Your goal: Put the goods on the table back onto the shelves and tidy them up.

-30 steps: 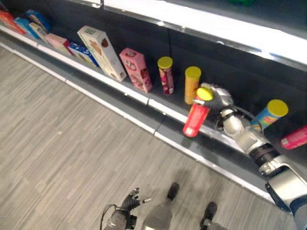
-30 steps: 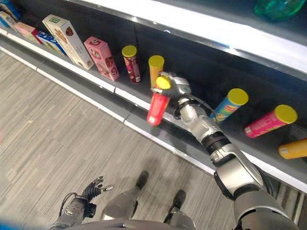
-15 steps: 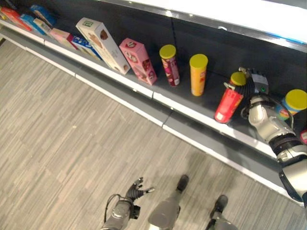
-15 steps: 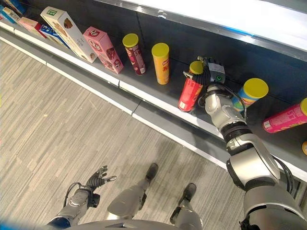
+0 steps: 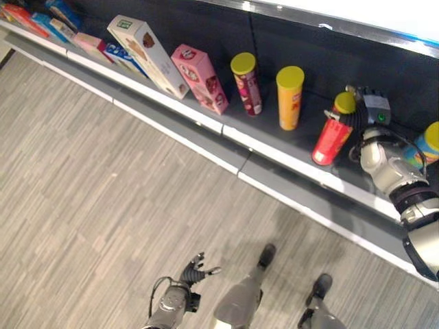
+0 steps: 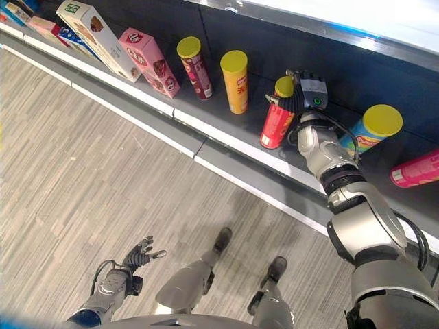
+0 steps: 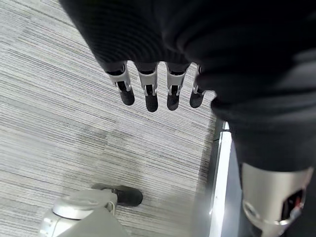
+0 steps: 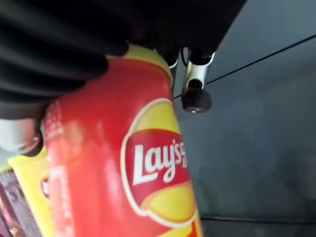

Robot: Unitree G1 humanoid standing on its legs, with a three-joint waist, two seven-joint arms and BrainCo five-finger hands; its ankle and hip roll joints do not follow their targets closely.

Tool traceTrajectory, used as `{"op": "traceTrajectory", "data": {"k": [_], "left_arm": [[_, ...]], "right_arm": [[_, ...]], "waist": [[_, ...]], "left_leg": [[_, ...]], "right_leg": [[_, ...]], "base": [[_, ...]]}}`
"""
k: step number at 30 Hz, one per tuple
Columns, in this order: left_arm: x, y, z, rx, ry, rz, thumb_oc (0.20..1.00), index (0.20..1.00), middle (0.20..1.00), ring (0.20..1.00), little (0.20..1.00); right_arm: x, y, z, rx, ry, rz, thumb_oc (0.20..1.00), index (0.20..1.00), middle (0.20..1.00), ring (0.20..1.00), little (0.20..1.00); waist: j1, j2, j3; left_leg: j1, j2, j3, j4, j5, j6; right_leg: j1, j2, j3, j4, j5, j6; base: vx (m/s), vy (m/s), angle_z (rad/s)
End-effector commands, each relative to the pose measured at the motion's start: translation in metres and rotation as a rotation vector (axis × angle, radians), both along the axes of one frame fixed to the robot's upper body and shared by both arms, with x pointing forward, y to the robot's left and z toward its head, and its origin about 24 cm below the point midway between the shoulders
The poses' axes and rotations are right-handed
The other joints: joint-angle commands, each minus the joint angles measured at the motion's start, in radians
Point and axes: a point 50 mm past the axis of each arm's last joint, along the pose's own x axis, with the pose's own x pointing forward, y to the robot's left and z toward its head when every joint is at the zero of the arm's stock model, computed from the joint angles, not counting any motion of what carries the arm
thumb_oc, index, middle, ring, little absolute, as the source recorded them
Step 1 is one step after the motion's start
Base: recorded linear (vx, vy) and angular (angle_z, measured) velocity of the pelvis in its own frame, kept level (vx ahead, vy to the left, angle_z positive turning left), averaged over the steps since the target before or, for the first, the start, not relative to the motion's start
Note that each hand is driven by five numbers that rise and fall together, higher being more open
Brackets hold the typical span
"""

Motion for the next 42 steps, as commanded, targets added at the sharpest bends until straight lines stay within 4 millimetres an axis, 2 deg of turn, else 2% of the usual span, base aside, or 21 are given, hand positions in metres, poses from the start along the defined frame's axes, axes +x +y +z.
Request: {"op": "traceTrajectory", "data": {"k": [1, 15, 27, 37, 39, 40, 42], "left_arm": [[0.017, 0.013, 0.012, 0.037, -0.067, -0.009, 1.0, 1.0, 1.0, 1.0, 1.0], [0.02, 0.018, 0.017, 0.039, -0.093, -0.005, 1.0, 1.0, 1.0, 1.0, 1.0], [0.021, 0.017, 0.02, 0.03, -0.109, -0.006, 1.0, 1.0, 1.0, 1.0, 1.0], [0.023, 0.014, 0.021, 0.031, -0.118, -0.013, 1.0, 1.0, 1.0, 1.0, 1.0], [0.023, 0.014, 0.021, 0.033, -0.118, -0.014, 1.0, 1.0, 1.0, 1.0, 1.0], [0.024, 0.014, 0.021, 0.035, -0.117, -0.013, 1.0, 1.0, 1.0, 1.0, 1.0], [0.025, 0.013, 0.021, 0.039, -0.117, -0.009, 1.0, 1.0, 1.0, 1.0, 1.0]], "right_arm": [[-0.002, 0.001, 0.051, -0.113, -0.163, 0.013, 0.2, 0.2, 0.2, 0.2, 0.2], [-0.006, -0.015, 0.07, -0.242, -0.191, -0.064, 0.2, 0.2, 0.2, 0.2, 0.2], [-0.006, -0.014, 0.066, -0.215, -0.198, -0.067, 0.2, 0.2, 0.2, 0.2, 0.2], [-0.003, -0.012, 0.052, -0.186, -0.176, -0.069, 0.2, 0.2, 0.2, 0.2, 0.2], [-0.003, -0.011, 0.05, -0.179, -0.175, -0.073, 0.831, 0.831, 0.831, 0.831, 0.831], [-0.002, -0.01, 0.048, -0.175, -0.173, -0.075, 1.0, 1.0, 1.0, 1.0, 1.0], [-0.002, -0.007, 0.044, -0.17, -0.171, -0.071, 1.0, 1.0, 1.0, 1.0, 1.0]], "waist": [[0.021, -0.037, -0.028], [0.022, -0.002, -0.019], [0.018, 0.004, -0.022], [0.013, -0.007, -0.021], [0.011, -0.01, -0.019], [0.009, -0.013, -0.02], [0.006, -0.019, -0.02]], "left_leg": [[-0.049, -0.018, 0.073, 0.004, -0.008, -0.022], [-0.083, -0.036, 0.068, 0.004, 0.001, -0.02], [-0.084, -0.04, 0.071, 0.004, -0.001, -0.019], [-0.081, -0.036, 0.072, 0.004, -0.005, -0.018], [-0.08, -0.035, 0.074, 0.004, -0.005, -0.019], [-0.079, -0.035, 0.075, 0.004, -0.006, -0.019], [-0.077, -0.033, 0.078, 0.004, -0.008, -0.019]], "right_leg": [[-0.004, -0.094, 0.083, 0.064, -0.02, 0.053], [-0.038, -0.111, 0.093, 0.075, -0.016, 0.059], [-0.042, -0.114, 0.096, 0.073, -0.013, 0.062], [-0.038, -0.111, 0.097, 0.068, -0.011, 0.062], [-0.037, -0.11, 0.096, 0.066, -0.009, 0.063], [-0.036, -0.109, 0.097, 0.065, -0.009, 0.062], [-0.033, -0.108, 0.096, 0.062, -0.008, 0.062]], "base": [[-0.01, 0.009, 0.04], [0.0, 0.005, 0.02], [0.0, 0.0, 0.0], [0.0, 0.0, 0.0], [0.0, 0.0, 0.0], [0.0, 0.0, 0.0], [0.0, 0.0, 0.0]]}}
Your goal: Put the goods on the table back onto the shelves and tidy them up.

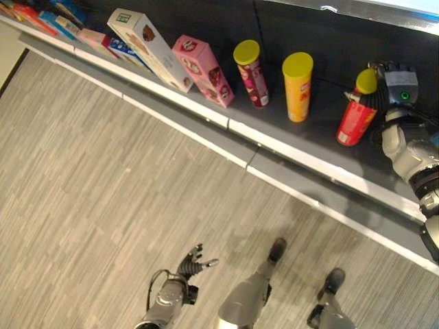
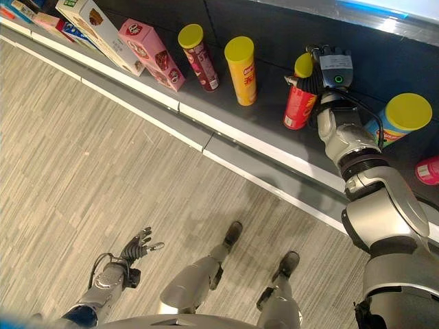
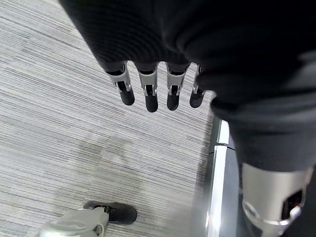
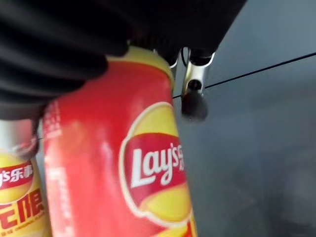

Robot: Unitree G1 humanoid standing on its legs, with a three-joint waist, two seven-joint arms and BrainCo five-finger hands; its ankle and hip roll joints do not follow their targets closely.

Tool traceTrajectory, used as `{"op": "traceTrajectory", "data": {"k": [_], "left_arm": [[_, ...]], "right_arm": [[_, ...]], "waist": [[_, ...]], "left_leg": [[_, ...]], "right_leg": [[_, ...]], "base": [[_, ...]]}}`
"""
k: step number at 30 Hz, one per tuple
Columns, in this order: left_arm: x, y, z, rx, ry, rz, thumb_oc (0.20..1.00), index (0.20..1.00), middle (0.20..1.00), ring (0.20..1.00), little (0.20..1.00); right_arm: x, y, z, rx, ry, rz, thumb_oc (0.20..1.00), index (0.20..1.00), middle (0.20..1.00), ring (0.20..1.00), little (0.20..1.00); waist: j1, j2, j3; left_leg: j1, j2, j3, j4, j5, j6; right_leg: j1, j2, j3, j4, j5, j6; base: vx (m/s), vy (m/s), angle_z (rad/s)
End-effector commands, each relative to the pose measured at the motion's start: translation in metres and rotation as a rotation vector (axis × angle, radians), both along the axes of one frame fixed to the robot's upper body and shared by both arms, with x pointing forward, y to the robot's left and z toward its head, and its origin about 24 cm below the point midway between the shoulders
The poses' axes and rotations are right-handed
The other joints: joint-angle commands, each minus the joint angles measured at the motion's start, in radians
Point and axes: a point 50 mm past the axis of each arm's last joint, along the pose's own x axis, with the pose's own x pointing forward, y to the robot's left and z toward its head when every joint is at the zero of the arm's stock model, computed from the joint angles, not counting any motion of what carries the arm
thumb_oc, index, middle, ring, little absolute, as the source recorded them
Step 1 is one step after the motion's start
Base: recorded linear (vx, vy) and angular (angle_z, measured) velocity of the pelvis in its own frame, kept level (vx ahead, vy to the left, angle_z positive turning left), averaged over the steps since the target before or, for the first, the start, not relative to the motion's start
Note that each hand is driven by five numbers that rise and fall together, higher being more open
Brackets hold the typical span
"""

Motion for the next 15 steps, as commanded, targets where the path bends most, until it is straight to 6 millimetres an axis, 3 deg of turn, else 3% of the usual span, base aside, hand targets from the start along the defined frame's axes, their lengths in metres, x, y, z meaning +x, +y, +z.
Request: {"op": "traceTrajectory", "data": {"k": [1, 9, 15], "left_arm": [[0.012, 0.008, 0.007, 0.053, -0.041, -0.011, 1.0, 1.0, 1.0, 1.0, 1.0], [0.012, 0.008, 0.005, 0.068, -0.021, -0.011, 1.0, 1.0, 1.0, 1.0, 1.0], [0.007, 0.007, -0.001, 0.08, 0.02, -0.006, 1.0, 1.0, 1.0, 1.0, 1.0]], "right_arm": [[0.002, 0.014, 0.01, -0.024, -0.075, 0.04, 1.0, 1.0, 1.0, 1.0, 1.0], [0.002, 0.031, -0.011, 0.027, -0.054, 0.1, 1.0, 1.0, 1.0, 1.0, 1.0], [-0.005, 0.064, -0.05, 0.193, -0.027, 0.222, 1.0, 1.0, 1.0, 1.0, 1.0]], "waist": [[0.009, -0.072, -0.026], [-0.003, -0.117, -0.041], [-0.032, -0.188, -0.072]], "left_leg": [[-0.044, -0.014, 0.092, 0.0, -0.014, -0.019], [-0.023, 0.001, 0.109, 0.0, -0.027, -0.018], [0.038, 0.028, 0.145, 0.0, -0.059, -0.008]], "right_leg": [[-0.009, -0.094, 0.108, 0.061, -0.008, 0.052], [0.013, -0.083, 0.115, 0.043, -0.003, 0.05], [0.058, -0.067, 0.129, 0.029, 0.001, 0.045]], "base": [[0.0, 0.0, 0.0], [0.0, -0.007, -0.02], [0.02, -0.01, -0.06]]}}
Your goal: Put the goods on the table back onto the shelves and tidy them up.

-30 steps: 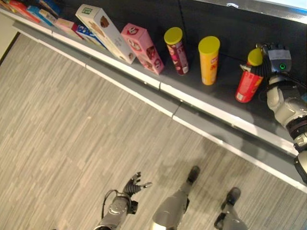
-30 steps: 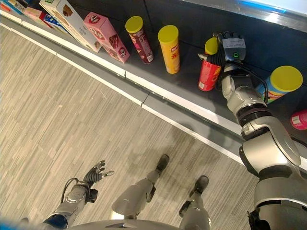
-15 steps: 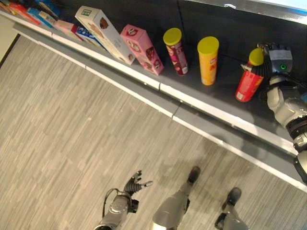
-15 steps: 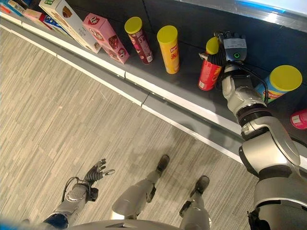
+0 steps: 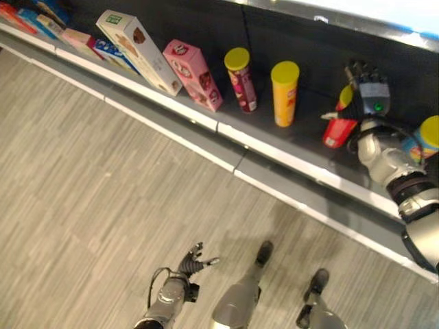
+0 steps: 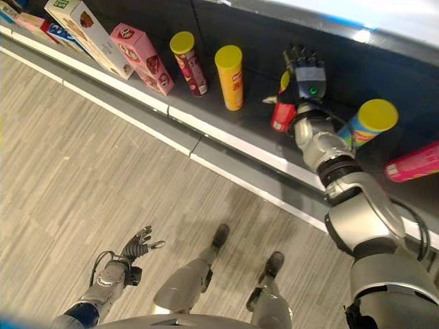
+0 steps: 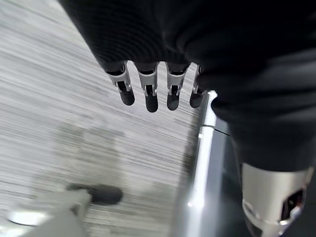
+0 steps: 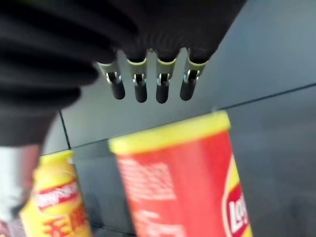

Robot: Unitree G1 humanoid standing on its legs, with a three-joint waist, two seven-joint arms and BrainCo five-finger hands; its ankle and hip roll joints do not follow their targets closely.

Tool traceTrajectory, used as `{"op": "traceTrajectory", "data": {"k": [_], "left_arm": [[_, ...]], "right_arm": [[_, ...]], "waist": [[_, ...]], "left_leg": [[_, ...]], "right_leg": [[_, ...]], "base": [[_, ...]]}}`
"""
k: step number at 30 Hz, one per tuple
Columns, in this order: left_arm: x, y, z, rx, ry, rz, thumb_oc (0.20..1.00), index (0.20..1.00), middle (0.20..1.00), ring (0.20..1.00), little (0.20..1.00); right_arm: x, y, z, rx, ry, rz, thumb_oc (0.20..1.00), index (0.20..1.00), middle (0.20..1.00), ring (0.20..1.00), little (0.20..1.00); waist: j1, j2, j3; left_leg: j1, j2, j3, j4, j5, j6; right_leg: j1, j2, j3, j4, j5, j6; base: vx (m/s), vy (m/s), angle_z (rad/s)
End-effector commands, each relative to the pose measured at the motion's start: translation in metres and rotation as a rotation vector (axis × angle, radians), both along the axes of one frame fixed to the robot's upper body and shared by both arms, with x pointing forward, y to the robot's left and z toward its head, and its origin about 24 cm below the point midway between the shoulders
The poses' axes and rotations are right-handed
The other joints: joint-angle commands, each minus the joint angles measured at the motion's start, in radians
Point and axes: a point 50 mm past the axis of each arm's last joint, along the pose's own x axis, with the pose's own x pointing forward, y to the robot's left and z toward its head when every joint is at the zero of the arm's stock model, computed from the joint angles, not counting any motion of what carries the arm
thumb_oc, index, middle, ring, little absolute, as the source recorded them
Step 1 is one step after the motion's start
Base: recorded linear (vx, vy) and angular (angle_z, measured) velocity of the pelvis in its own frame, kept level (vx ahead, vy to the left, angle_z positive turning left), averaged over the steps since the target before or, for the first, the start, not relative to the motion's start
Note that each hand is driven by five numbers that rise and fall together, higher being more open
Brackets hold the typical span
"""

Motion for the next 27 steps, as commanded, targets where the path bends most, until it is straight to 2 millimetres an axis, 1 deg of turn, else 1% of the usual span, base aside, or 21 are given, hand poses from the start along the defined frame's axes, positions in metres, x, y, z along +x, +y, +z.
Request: {"op": "traceTrajectory", "data": {"k": [1, 3, 5, 7, 8, 9, 10, 13, 14, 16, 17, 18, 19, 20, 22, 23, 24, 25, 26, 27], "left_arm": [[-0.003, 0.009, -0.004, 0.059, 0.03, -0.004, 1.0, 1.0, 1.0, 1.0, 1.0], [-0.006, 0.012, -0.006, 0.07, 0.05, 0.009, 1.0, 1.0, 1.0, 1.0, 1.0], [-0.012, 0.016, -0.01, 0.084, 0.078, 0.025, 1.0, 1.0, 1.0, 1.0, 1.0], [-0.018, 0.021, -0.014, 0.096, 0.104, 0.041, 1.0, 1.0, 1.0, 1.0, 1.0], [-0.023, 0.024, -0.017, 0.104, 0.126, 0.065, 1.0, 1.0, 1.0, 1.0, 1.0], [-0.024, 0.025, -0.017, 0.105, 0.128, 0.064, 1.0, 1.0, 1.0, 1.0, 1.0], [-0.031, 0.029, -0.02, 0.116, 0.154, 0.076, 1.0, 1.0, 1.0, 1.0, 1.0], [-0.053, 0.039, -0.03, 0.14, 0.24, 0.104, 1.0, 1.0, 1.0, 1.0, 1.0], [-0.06, 0.042, -0.033, 0.143, 0.267, 0.112, 1.0, 1.0, 1.0, 1.0, 1.0], [-0.07, 0.048, -0.036, 0.159, 0.309, 0.111, 1.0, 1.0, 1.0, 1.0, 1.0], [-0.074, 0.049, -0.038, 0.16, 0.327, 0.112, 1.0, 1.0, 1.0, 1.0, 1.0], [-0.077, 0.052, -0.039, 0.16, 0.34, 0.12, 1.0, 1.0, 1.0, 1.0, 1.0], [-0.079, 0.055, -0.039, 0.155, 0.348, 0.121, 1.0, 1.0, 1.0, 1.0, 1.0], [-0.079, 0.055, -0.039, 0.155, 0.348, 0.121, 1.0, 1.0, 1.0, 1.0, 1.0], [-0.078, 0.059, -0.037, 0.161, 0.342, 0.123, 1.0, 1.0, 1.0, 1.0, 1.0], [-0.076, 0.061, -0.036, 0.16, 0.335, 0.127, 1.0, 1.0, 1.0, 1.0, 1.0], [-0.074, 0.064, -0.034, 0.167, 0.329, 0.135, 1.0, 1.0, 1.0, 1.0, 1.0], [-0.071, 0.068, -0.032, 0.181, 0.323, 0.114, 1.0, 1.0, 1.0, 1.0, 1.0], [-0.071, 0.068, -0.032, 0.181, 0.323, 0.114, 1.0, 1.0, 1.0, 1.0, 1.0], [-0.07, 0.069, -0.031, 0.187, 0.321, 0.114, 1.0, 1.0, 1.0, 1.0, 1.0]], "right_arm": [[-0.007, 0.011, -0.004, 0.037, -0.062, 0.063, 1.0, 1.0, 1.0, 1.0, 1.0], [-0.011, 0.022, -0.016, 0.082, -0.041, 0.108, 1.0, 1.0, 1.0, 1.0, 1.0], [-0.017, 0.028, -0.024, 0.128, -0.022, 0.154, 1.0, 1.0, 1.0, 1.0, 1.0], [-0.026, 0.039, -0.035, 0.177, 0.026, 0.237, 1.0, 1.0, 1.0, 1.0, 1.0], [-0.032, 0.046, -0.04, 0.269, 0.061, 0.305, 1.0, 1.0, 1.0, 1.0, 1.0], [-0.033, 0.046, -0.04, 0.271, 0.065, 0.304, 1.0, 1.0, 1.0, 1.0, 1.0], [-0.047, 0.053, -0.051, 0.394, 0.137, 0.419, 1.0, 1.0, 1.0, 1.0, 1.0], [-0.076, 0.055, -0.068, 0.701, 0.28, 0.622, 1.0, 1.0, 1.0, 1.0, 1.0], [-0.087, 0.054, -0.078, 0.815, 0.35, 0.685, 1.0, 1.0, 1.0, 1.0, 1.0], [-0.107, 0.056, -0.094, 0.962, 0.479, 0.804, 1.0, 1.0, 1.0, 1.0, 1.0], [-0.116, 0.057, -0.102, 1.004, 0.542, 0.84, 1.0, 1.0, 1.0, 1.0, 1.0], [-0.125, 0.058, -0.116, 1.066, 0.637, 0.864, 1.0, 1.0, 1.0, 1.0, 1.0], [-0.141, 0.06, -0.136, 1.128, 0.769, 0.892, 1.0, 1.0, 1.0, 1.0, 1.0], [-0.141, 0.06, -0.136, 1.128, 0.77, 0.892, 1.0, 1.0, 1.0, 1.0, 1.0], [-0.151, 0.059, -0.146, 1.188, 0.855, 0.919, 1.0, 1.0, 1.0, 1.0, 1.0], [-0.154, 0.06, -0.152, 1.206, 0.894, 0.92, 1.0, 1.0, 1.0, 1.0, 1.0], [-0.156, 0.06, -0.156, 1.229, 0.912, 0.918, 1.0, 1.0, 1.0, 1.0, 1.0], [-0.161, 0.053, -0.165, 1.252, 0.95, 0.879, 1.0, 1.0, 1.0, 1.0, 1.0], [-0.161, 0.052, -0.165, 1.252, 0.95, 0.879, 1.0, 1.0, 1.0, 1.0, 1.0], [-0.165, 0.046, -0.169, 1.279, 0.953, 0.854, 1.0, 1.0, 1.0, 1.0, 1.0]], "waist": [[0.018, -0.073, -0.05], [0.01, -0.095, -0.061], [-0.002, -0.12, -0.073], [-0.009, -0.139, -0.085], [-0.02, -0.149, -0.093], [-0.018, -0.15, -0.093], [-0.041, -0.164, -0.108], [-0.08, -0.182, -0.132], [-0.095, -0.184, -0.141], [-0.126, -0.191, -0.152], [-0.139, -0.192, -0.158], [-0.151, -0.194, -0.163], [-0.179, -0.198, -0.168], [-0.178, -0.198, -0.167], [-0.196, -0.199, -0.159], [-0.204, -0.2, -0.147], [-0.213, -0.2, -0.136], [-0.223, -0.197, -0.128], [-0.222, -0.196, -0.127], [-0.23, -0.196, -0.128]], "left_leg": [[-0.007, 0.005, 0.122, -0.001, -0.059, -0.006], [0.016, 0.014, 0.138, -0.001, -0.07, -0.004], [0.042, 0.02, 0.152, -0.001, -0.081, -0.001], [0.068, 0.024, 0.17, -0.001, -0.093, 0.002], [0.08, 0.026, 0.178, -0.001, -0.098, 0.005], [0.082, 0.026, 0.179, -0.001, -0.099, 0.005], [0.103, 0.029, 0.199, -0.001, -0.11, 0.007], [0.147, 0.03, 0.247, -0.001, -0.129, 0.016], [0.162, 0.027, 0.263, -0.001, -0.136, 0.02], [0.184, 0.025, 0.29, -0.001, -0.147, 0.027], [0.193, 0.023, 0.301, -0.001, -0.151, 0.029], [0.203, 0.02, 0.315, -0.001, -0.156, 0.03], [0.22, 0.012, 0.337, -0.001, -0.164, 0.036], [0.221, 0.012, 0.339, -0.001, -0.165, 0.036], [0.236, 0.012, 0.37, -0.001, -0.172, 0.041], [0.242, 0.016, 0.388, -0.001, -0.17, 0.045], [0.246, 0.025, 0.405, -0.001, -0.169, 0.045], [0.26, 0.053, 0.447, -0.001, -0.168, 0.037], [0.262, 0.053, 0.447, -0.001, -0.168, 0.037], [0.268, 0.065, 0.462, -0.001, -0.167, 0.032]], "right_leg": [[0.02, -0.087, 0.109, 0.028, -0.006, 0.051], [0.032, -0.083, 0.119, 0.024, -0.003, 0.052], [0.047, -0.08, 0.131, 0.021, -0.001, 0.051], [0.062, -0.078, 0.143, 0.017, 0.001, 0.052], [0.067, -0.077, 0.15, 0.018, 0.003, 0.053], [0.068, -0.078, 0.152, 0.017, 0.003, 0.053], [0.073, -0.078, 0.166, 0.018, 0.007, 0.056], [0.079, -0.079, 0.207, 0.021, 0.015, 0.062], [0.078, -0.079, 0.223, 0.024, 0.018, 0.064], [0.074, -0.083, 0.251, 0.028, 0.027, 0.071], [0.071, -0.085, 0.264, 0.032, 0.03, 0.074], [0.066, -0.089, 0.278, 0.038, 0.036, 0.079], [0.055, -0.097, 0.309, 0.053, 0.053, 0.088], [0.055, -0.097, 0.31, 0.054, 0.053, 0.088], [0.031, -0.094, 0.342, 0.084, 0.058, 0.095], [0.007, -0.091, 0.351, 0.123, 0.071, 0.097], [-0.011, -0.089, 0.343, 0.15, 0.077, 0.101], [-0.02, -0.108, 0.29, 0.178, 0.08, 0.101], [-0.018, -0.108, 0.29, 0.179, 0.08, 0.101], [-0.013, -0.118, 0.278, 0.181, 0.081, 0.096]], "base": [[0.04, -0.012, -0.06], [0.04, -0.001, -0.19], [0.04, 0.008, -0.28], [0.05, 0.024, -0.15], [0.04, 0.021, -0.14], [0.08, 0.042, -0.21], [0.07, 0.067, -0.29], [0.08, 0.096, -0.37], [0.06, 0.113, -0.55], [0.06, 0.11, -0.48], [0.05, 0.115, -0.61], [0.05, 0.166, -0.73], [0.03, 0.13, -0.79], [0.01, 0.107, -0.57], [-0.03, 0.058, -0.53], [-0.08, 0.038, -0.67], [-0.09, -0.044, -0.86], [-0.05, -0.053, -0.84], [-0.03, -0.081, -0.96], [0.0, -0.066, -0.84]]}}
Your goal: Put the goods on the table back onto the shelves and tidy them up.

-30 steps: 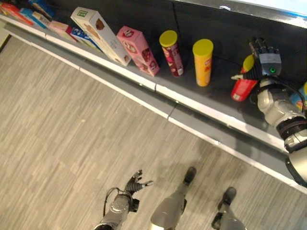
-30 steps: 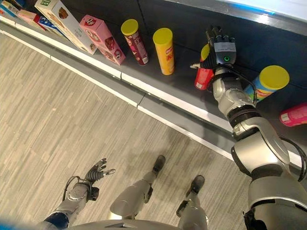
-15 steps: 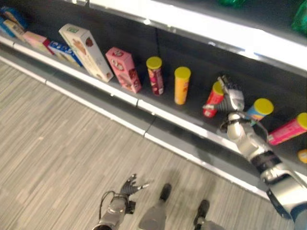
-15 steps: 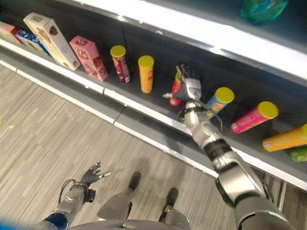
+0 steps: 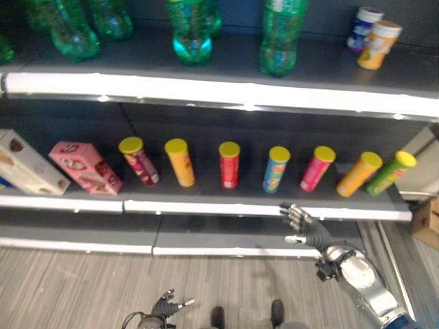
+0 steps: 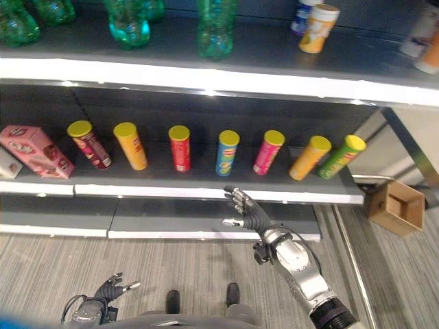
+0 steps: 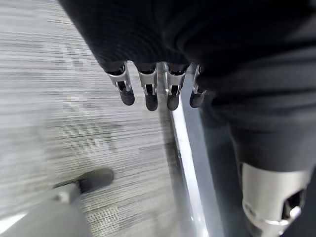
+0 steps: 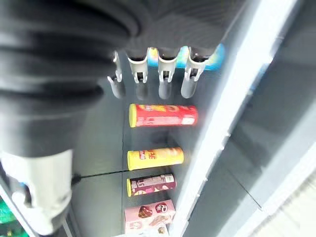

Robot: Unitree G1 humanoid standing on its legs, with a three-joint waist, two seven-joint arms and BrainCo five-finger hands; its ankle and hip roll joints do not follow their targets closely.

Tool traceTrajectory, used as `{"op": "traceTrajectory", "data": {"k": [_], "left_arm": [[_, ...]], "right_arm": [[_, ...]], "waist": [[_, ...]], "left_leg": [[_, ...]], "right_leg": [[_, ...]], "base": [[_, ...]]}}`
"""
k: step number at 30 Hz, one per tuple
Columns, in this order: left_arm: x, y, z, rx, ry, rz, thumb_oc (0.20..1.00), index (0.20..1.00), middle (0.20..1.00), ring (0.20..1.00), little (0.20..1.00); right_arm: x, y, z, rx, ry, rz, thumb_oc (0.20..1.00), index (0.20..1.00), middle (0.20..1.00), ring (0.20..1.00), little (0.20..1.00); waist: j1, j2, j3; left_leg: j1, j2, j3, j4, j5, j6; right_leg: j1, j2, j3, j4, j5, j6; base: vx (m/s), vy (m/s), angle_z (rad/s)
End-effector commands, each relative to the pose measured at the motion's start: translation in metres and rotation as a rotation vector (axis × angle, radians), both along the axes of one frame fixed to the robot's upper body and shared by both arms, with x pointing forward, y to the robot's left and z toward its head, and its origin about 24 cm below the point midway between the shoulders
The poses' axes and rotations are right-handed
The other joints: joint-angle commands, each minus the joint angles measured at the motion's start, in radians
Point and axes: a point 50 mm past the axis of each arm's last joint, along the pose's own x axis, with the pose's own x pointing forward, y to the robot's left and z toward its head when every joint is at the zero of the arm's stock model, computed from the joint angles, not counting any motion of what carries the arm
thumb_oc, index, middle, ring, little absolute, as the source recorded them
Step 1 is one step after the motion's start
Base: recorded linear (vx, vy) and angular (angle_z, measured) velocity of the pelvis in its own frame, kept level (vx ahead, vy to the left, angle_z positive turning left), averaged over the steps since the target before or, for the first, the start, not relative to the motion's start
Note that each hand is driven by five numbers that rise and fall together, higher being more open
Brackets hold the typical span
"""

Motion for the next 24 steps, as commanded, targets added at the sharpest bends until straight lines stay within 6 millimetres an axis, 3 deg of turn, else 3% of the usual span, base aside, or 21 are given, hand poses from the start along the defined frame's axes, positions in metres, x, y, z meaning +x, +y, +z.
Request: {"op": "traceTrajectory", "data": {"k": [1, 3, 7, 8, 9, 12, 14, 15, 17, 18, 19, 20, 21, 22, 23, 24], "left_arm": [[0.016, 0.017, 0.01, 0.049, -0.028, -0.041, 1.0, 1.0, 1.0, 1.0, 1.0], [0.016, 0.019, 0.01, 0.048, -0.03, -0.038, 1.0, 1.0, 1.0, 1.0, 1.0], [0.016, 0.022, 0.013, 0.037, -0.047, -0.026, 1.0, 1.0, 1.0, 1.0, 1.0], [0.02, 0.025, 0.016, 0.038, -0.068, -0.016, 1.0, 1.0, 1.0, 1.0, 1.0], [0.022, 0.026, 0.017, 0.039, -0.08, -0.005, 1.0, 1.0, 1.0, 1.0, 1.0], [0.025, 0.031, 0.022, 0.042, -0.12, 0.021, 1.0, 1.0, 1.0, 1.0, 1.0], [0.018, 0.032, 0.02, 0.035, -0.11, 0.043, 1.0, 1.0, 1.0, 1.0, 1.0], [0.016, 0.035, 0.02, 0.035, -0.115, 0.071, 1.0, 1.0, 1.0, 1.0, 1.0], [0.016, 0.033, 0.02, 0.014, -0.133, 0.098, 1.0, 1.0, 1.0, 1.0, 1.0], [0.019, 0.032, 0.021, 0.002, -0.153, 0.116, 1.0, 1.0, 1.0, 1.0, 1.0], [0.019, 0.032, 0.021, 0.001, -0.153, 0.116, 1.0, 1.0, 1.0, 1.0, 1.0], [0.021, 0.03, 0.022, -0.008, -0.163, 0.117, 1.0, 1.0, 1.0, 1.0, 1.0], [0.021, 0.028, 0.022, -0.013, -0.173, 0.126, 1.0, 1.0, 1.0, 1.0, 1.0], [0.022, 0.028, 0.022, -0.013, -0.173, 0.126, 1.0, 1.0, 1.0, 1.0, 1.0], [0.023, 0.025, 0.021, -0.024, -0.183, 0.126, 1.0, 1.0, 1.0, 1.0, 1.0], [0.017, 0.021, 0.018, -0.034, -0.174, 0.132, 1.0, 1.0, 1.0, 1.0, 1.0]], "right_arm": [[0.007, -0.006, 0.017, 0.081, -0.053, 0.009, 1.0, 1.0, 1.0, 1.0, 1.0], [0.004, -0.013, 0.013, 0.06, -0.034, -0.01, 1.0, 1.0, 1.0, 1.0, 1.0], [-0.009, -0.047, -0.014, -0.062, 0.079, -0.117, 1.0, 1.0, 1.0, 1.0, 1.0], [-0.013, -0.067, -0.019, -0.114, 0.098, -0.199, 1.0, 1.0, 1.0, 1.0, 1.0], [-0.014, -0.075, -0.019, -0.127, 0.098, -0.23, 1.0, 1.0, 1.0, 1.0, 1.0], [-0.019, -0.104, -0.005, -0.149, 0.065, -0.329, 1.0, 1.0, 1.0, 1.0, 1.0], [-0.021, -0.118, 0.011, -0.164, 0.013, -0.358, 1.0, 1.0, 1.0, 1.0, 1.0], [-0.02, -0.13, 0.028, -0.177, -0.05, -0.371, 1.0, 1.0, 1.0, 1.0, 1.0], [-0.018, -0.136, 0.058, -0.199, -0.166, -0.355, 1.0, 1.0, 1.0, 1.0, 1.0], [-0.015, -0.139, 0.087, -0.192, -0.276, -0.339, 1.0, 1.0, 1.0, 1.0, 1.0], [-0.015, -0.139, 0.087, -0.193, -0.276, -0.34, 1.0, 1.0, 1.0, 1.0, 1.0], [-0.012, -0.139, 0.105, -0.195, -0.343, -0.322, 1.0, 1.0, 1.0, 1.0, 1.0], [-0.003, -0.133, 0.135, -0.18, -0.459, -0.284, 1.0, 1.0, 1.0, 1.0, 1.0], [-0.003, -0.133, 0.135, -0.18, -0.459, -0.284, 1.0, 1.0, 1.0, 1.0, 1.0], [0.0, -0.127, 0.147, -0.164, -0.514, -0.262, 1.0, 1.0, 1.0, 1.0, 1.0], [0.005, -0.119, 0.175, -0.14, -0.629, -0.211, 1.0, 1.0, 1.0, 1.0, 1.0]], "waist": [[-0.01, -0.022, 0.016], [-0.012, -0.023, 0.011], [-0.01, -0.033, -0.022], [-0.005, -0.047, -0.035], [-0.006, -0.056, -0.041], [-0.014, -0.084, -0.062], [-0.024, -0.075, -0.069], [-0.037, -0.064, -0.073], [-0.055, -0.038, -0.072], [-0.069, -0.024, -0.068], [-0.068, -0.022, -0.067], [-0.071, -0.021, -0.061], [-0.065, -0.036, -0.044], [-0.066, -0.036, -0.044], [-0.053, -0.051, -0.035], [-0.037, -0.083, -0.022]], "left_leg": [[0.004, 0.037, 0.027, 0.009, -0.064, -0.042], [0.006, 0.045, 0.035, 0.009, -0.063, -0.045], [0.007, 0.086, 0.097, 0.009, -0.056, -0.07], [0.016, 0.11, 0.137, 0.011, -0.051, -0.089], [0.019, 0.124, 0.153, 0.013, -0.048, -0.1], [0.037, 0.175, 0.198, 0.021, -0.03, -0.139], [0.056, 0.238, 0.22, 0.023, -0.007, -0.172], [0.062, 0.284, 0.23, 0.024, 0.025, -0.199], [0.054, 0.349, 0.242, 0.047, 0.094, -0.219], [0.05, 0.402, 0.249, 0.086, 0.195, -0.233], [0.051, 0.405, 0.248, 0.086, 0.195, -0.234], [0.04, 0.424, 0.244, 0.124, 0.24, -0.234], [0.02, 0.39, 0.185, 0.196, 0.207, -0.193], [0.018, 0.39, 0.184, 0.2, 0.204, -0.193], [-0.008, 0.34, 0.116, 0.231, 0.163, -0.163], [-0.052, 0.223, 0.033, 0.26, 0.024, -0.117]], "right_leg": [[-0.016, -0.102, -0.015, 0.096, 0.077, 0.051], [-0.013, -0.116, -0.018, 0.094, 0.087, 0.05], [0.007, -0.22, -0.084, 0.062, 0.178, 0.071], [0.018, -0.262, -0.137, 0.035, 0.212, 0.088], [0.024, -0.267, -0.147, 0.024, 0.225, 0.093], [0.044, -0.233, -0.147, -0.005, 0.169, 0.103], [0.055, -0.178, -0.137, -0.013, 0.076, 0.083], [0.059, -0.139, -0.129, -0.018, 0.045, 0.071], [0.07, -0.061, -0.126, -0.021, -0.007, 0.034], [0.092, 0.002, -0.132, -0.042, -0.026, 0.003], [0.094, 0.004, -0.133, -0.042, -0.026, 0.002], [0.108, 0.03, -0.125, -0.06, -0.034, -0.011], [0.111, 0.05, -0.091, -0.064, -0.044, -0.033], [0.112, 0.05, -0.092, -0.064, -0.044, -0.033], [0.111, 0.052, -0.073, -0.067, -0.04, -0.04], [0.116, 0.062, -0.036, -0.072, -0.039, -0.049]], "base": [[-0.01, -0.111, -0.71], [-0.01, -0.101, -0.36], [0.0, -0.245, -0.52], [0.03, -0.448, -0.95], [0.05, -0.469, -1.05], [0.05, -0.414, -0.63], [0.06, -0.515, -0.7], [0.02, -0.527, -0.83], [0.01, -0.495, -0.53], [0.01, -0.392, -0.05], [0.01, -0.385, -0.15], [-0.01, -0.359, -0.45], [-0.01, -0.354, -0.55], [-0.03, -0.313, -0.68], [-0.03, -0.299, -1.15], [-0.03, -0.297, -1.24]]}}
